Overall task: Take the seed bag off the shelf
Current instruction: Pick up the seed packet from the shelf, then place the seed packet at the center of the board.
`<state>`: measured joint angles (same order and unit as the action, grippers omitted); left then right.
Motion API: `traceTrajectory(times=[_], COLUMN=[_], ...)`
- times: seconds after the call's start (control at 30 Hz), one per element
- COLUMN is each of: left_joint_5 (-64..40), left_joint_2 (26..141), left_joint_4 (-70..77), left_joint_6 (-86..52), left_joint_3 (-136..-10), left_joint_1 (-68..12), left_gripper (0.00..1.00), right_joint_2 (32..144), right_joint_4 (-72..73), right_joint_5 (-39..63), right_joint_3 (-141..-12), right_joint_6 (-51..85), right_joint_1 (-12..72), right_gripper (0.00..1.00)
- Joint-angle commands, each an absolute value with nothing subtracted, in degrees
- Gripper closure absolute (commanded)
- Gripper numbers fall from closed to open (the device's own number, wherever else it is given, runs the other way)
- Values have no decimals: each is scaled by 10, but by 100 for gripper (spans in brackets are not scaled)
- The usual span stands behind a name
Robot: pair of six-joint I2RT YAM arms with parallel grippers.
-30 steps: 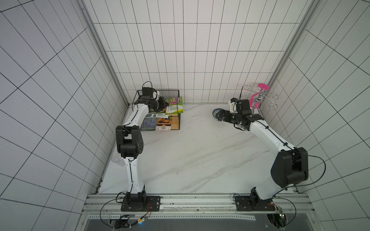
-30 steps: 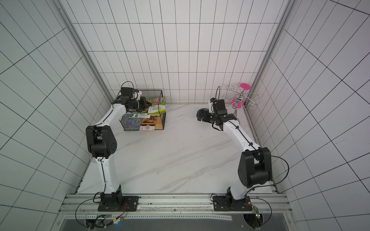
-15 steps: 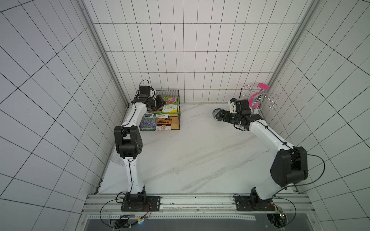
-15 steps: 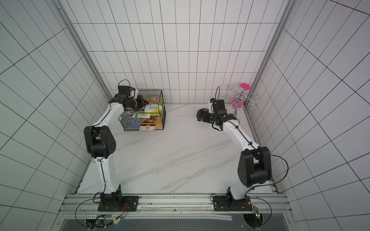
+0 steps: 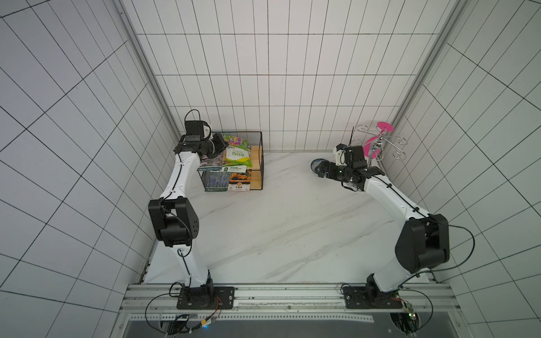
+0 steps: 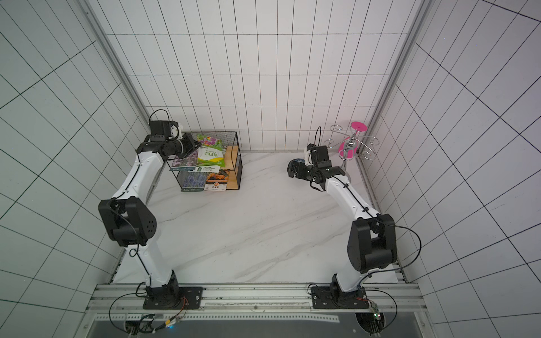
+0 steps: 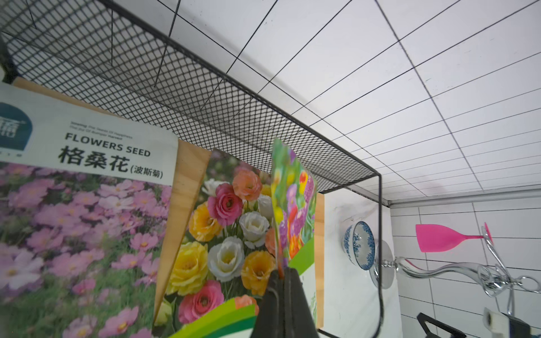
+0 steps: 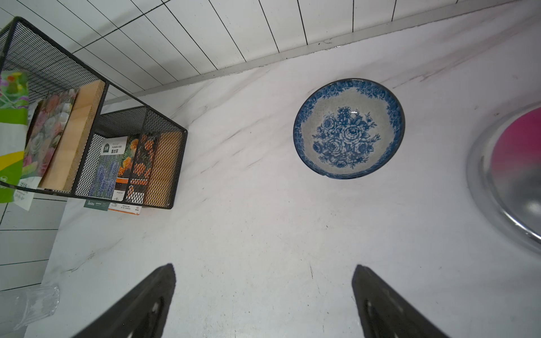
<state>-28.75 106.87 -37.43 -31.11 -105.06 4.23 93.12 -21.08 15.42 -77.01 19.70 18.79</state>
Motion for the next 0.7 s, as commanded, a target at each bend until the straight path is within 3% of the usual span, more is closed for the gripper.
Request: traceTrajectory(times=[0.0, 0.47, 0.67], left_joint_5=[-316, -335, -338], left_joint_2=[1014, 748, 676], left_joint_4=[-373, -421, -409], left_joint_6=[-337, -356, -384], left_joint_3=[-995, -723, -624], left_joint_1=[54, 57, -4], left_gripper=[100, 100, 100], right_joint_2=[933, 919, 915], right_joint_4=[-224, -225, -224], right_joint_5=[155, 155, 155], right_joint_3=[-768, -759, -750], right_joint_6=[188, 188, 189], right_joint_1=[193, 193, 193], right_gripper=[1, 1, 1])
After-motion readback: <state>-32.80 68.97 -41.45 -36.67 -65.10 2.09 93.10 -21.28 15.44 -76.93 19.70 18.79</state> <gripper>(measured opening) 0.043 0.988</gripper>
